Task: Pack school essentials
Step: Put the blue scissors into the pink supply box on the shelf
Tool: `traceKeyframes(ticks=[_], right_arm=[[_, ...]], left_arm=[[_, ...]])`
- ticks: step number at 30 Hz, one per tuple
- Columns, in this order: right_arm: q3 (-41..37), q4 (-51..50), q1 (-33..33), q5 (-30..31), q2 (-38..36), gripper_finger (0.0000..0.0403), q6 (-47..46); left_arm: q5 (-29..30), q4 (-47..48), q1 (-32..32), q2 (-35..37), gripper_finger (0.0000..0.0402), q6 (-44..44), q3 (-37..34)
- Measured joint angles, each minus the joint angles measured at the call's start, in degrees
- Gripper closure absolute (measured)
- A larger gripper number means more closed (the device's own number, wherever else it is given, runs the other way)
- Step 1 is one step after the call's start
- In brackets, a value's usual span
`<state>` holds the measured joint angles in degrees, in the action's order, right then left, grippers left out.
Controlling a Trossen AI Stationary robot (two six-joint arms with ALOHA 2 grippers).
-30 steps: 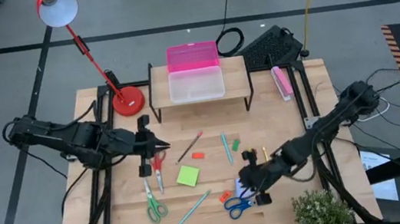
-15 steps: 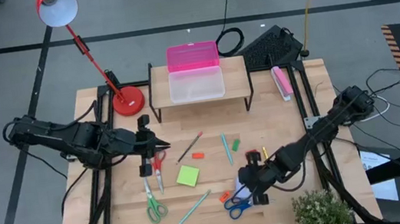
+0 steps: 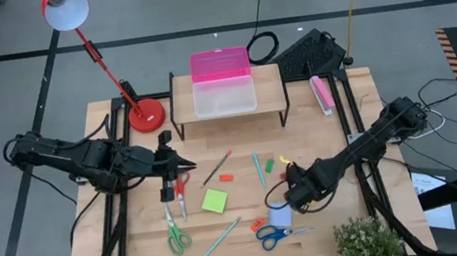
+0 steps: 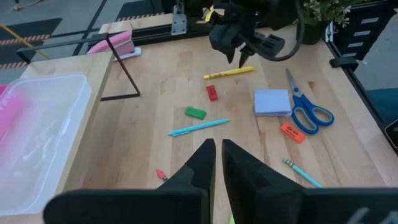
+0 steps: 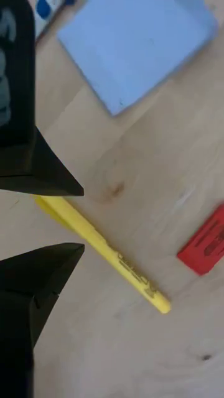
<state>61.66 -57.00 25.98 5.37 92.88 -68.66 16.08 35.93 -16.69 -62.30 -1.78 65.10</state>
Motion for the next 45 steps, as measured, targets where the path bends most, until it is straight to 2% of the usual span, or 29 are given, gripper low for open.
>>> traceKeyframes(ticks=[5,10,14,16,21,25,35,45], right_arm=[[-0.2,3.0,-0.6,-0.6,0.0,0.0275,1.8],[-0.2,17.5,0.7,-7.2,0.0,0.0275,4.6],[-0.1,30.9,2.4,-9.0,0.0,0.0275,13.1],[-0.1,32.9,3.2,-10.0,0.0,0.0275,18.2],[-0.2,37.4,5.3,-7.2,0.3,0.0275,28.8],[-0.1,43.3,5.7,-7.2,3.8,0.0275,34.6],[10.2,41.7,5.7,-8.4,14.7,0.0275,48.3],[11.8,41.0,5.5,-6.7,20.3,0.0275,53.3]], left_arm=[[0.0,0.0,0.0,0.0,0.0369,0.0,0.0],[0.0,0.0,0.0,0.0,0.0369,0.4,0.0],[0.0,-0.1,0.0,0.0,0.0369,1.5,0.0],[0.0,-0.1,0.0,0.0,0.0369,1.5,0.0],[0.0,-0.1,0.0,0.0,0.0369,1.4,0.0],[0.0,-0.2,0.0,0.0,0.0369,1.4,0.0],[0.0,-0.3,0.0,0.0,0.0369,1.3,0.0],[0.0,-0.2,0.0,0.0,0.0369,1.3,0.0]])
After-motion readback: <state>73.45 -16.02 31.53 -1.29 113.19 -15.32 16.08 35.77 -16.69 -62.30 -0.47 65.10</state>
